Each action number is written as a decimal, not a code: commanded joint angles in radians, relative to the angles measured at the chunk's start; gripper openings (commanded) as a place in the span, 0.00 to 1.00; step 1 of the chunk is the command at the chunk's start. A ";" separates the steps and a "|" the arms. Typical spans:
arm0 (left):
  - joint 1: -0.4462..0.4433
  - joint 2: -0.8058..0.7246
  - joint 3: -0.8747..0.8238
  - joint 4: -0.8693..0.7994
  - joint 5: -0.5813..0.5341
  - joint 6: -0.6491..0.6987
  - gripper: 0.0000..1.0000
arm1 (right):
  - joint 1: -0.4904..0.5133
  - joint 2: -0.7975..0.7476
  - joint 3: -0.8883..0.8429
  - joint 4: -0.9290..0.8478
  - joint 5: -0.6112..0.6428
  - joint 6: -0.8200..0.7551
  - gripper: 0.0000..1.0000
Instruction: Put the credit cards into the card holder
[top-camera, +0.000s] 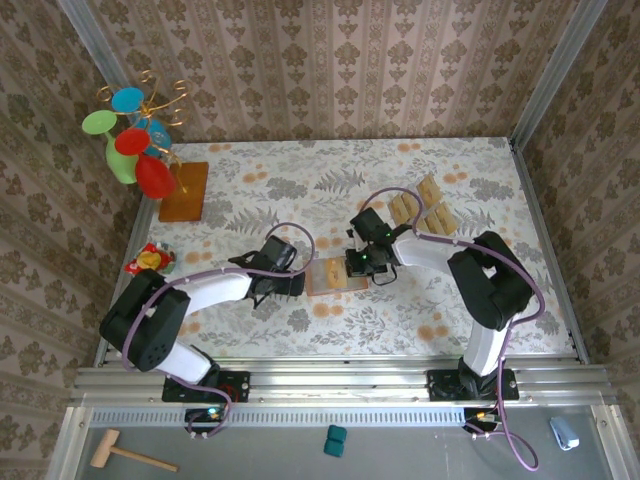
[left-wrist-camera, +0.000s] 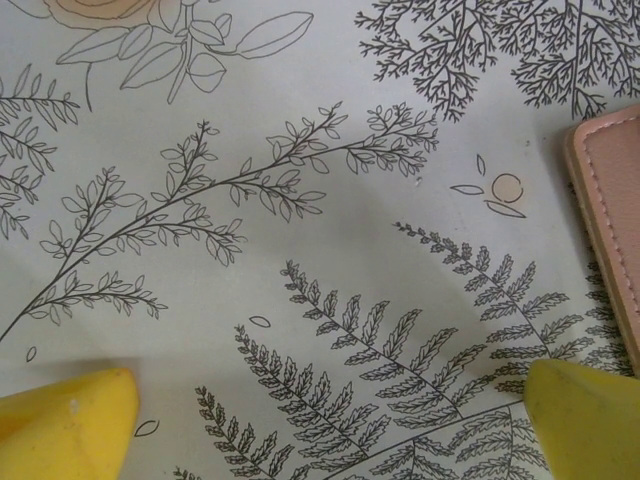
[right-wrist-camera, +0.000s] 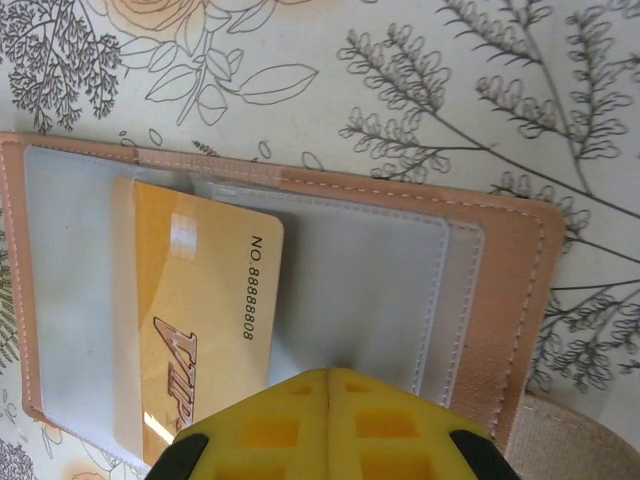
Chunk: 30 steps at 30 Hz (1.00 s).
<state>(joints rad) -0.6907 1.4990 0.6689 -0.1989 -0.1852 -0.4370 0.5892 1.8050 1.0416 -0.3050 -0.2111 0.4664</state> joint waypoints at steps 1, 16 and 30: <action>-0.008 0.026 0.023 -0.021 -0.012 0.005 1.00 | 0.018 0.027 0.031 -0.026 0.021 -0.013 0.04; -0.014 0.044 0.023 0.000 -0.004 0.004 1.00 | 0.069 0.066 0.081 -0.049 0.036 -0.009 0.03; -0.013 0.029 0.021 -0.010 -0.012 0.008 1.00 | 0.074 0.020 0.127 -0.158 0.154 -0.069 0.04</action>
<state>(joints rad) -0.6991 1.5150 0.6823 -0.1947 -0.1909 -0.4370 0.6674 1.8610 1.1427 -0.3908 -0.1154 0.4320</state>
